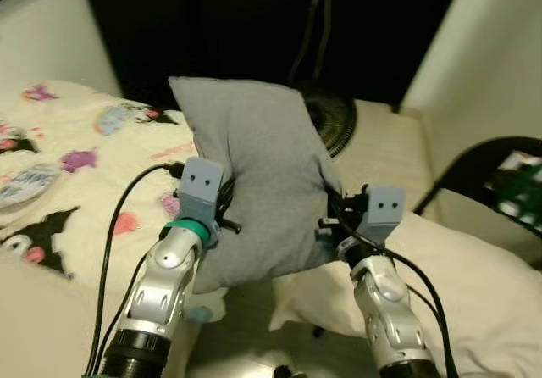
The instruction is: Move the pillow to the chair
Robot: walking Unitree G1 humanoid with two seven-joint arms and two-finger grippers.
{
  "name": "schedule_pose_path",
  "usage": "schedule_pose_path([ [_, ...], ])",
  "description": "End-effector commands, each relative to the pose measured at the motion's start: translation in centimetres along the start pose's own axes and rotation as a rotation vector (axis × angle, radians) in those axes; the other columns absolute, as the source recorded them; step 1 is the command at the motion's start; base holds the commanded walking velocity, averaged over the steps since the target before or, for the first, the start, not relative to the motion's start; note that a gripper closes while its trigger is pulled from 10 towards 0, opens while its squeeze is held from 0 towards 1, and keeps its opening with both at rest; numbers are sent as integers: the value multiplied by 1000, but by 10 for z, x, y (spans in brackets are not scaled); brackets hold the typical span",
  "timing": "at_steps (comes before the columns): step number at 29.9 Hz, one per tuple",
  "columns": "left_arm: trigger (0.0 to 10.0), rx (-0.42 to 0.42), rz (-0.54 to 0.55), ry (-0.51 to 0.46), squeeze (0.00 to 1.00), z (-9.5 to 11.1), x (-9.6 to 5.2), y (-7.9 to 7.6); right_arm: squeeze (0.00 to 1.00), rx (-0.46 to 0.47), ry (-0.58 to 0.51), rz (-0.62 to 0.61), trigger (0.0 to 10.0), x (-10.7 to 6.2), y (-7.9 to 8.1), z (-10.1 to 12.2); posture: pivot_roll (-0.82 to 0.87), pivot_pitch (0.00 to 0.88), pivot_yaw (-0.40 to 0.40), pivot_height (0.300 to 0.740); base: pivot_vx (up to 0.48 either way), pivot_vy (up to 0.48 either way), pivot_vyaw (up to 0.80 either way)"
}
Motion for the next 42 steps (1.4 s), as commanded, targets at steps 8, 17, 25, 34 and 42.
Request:
schedule_pose_path([
  [8,10000,9,9,-10,0,-1,-4,1,0,-2,-23,-10,10000,-1,-1,8,84,10,59,740,0,0,-800],
  [17,10000,5,21,-38,0,10,15,7,0,-32,-32,-11,10000,17,-9,22,64,2,45,740,0,0,-800],
  [25,10000,-49,98,-61,0,15,13,22,0,-55,-60,-6,10000,20,-15,36,59,7,45,740,0,0,-800],
  [34,10000,-33,85,-34,0,14,12,10,0,-49,-51,42,10000,19,2,32,62,0,38,740,0,0,-800],
  [42,10000,-104,-37,-23,0,14,14,-12,0,-23,-71,25,10000,15,6,31,65,0,52,740,0,0,-800],
])
Point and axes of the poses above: a point about 5 cm out from each wrist's last joint towards the gripper, its own x axis pointing out of the wrist towards the gripper, its own z axis along the axis of the wrist's last joint, y = z × x, the point moved 5 cm from there along x, pointing out of the wrist towards the gripper, and after that the axes turned 13 degrees about x, right-handed, at the moved point
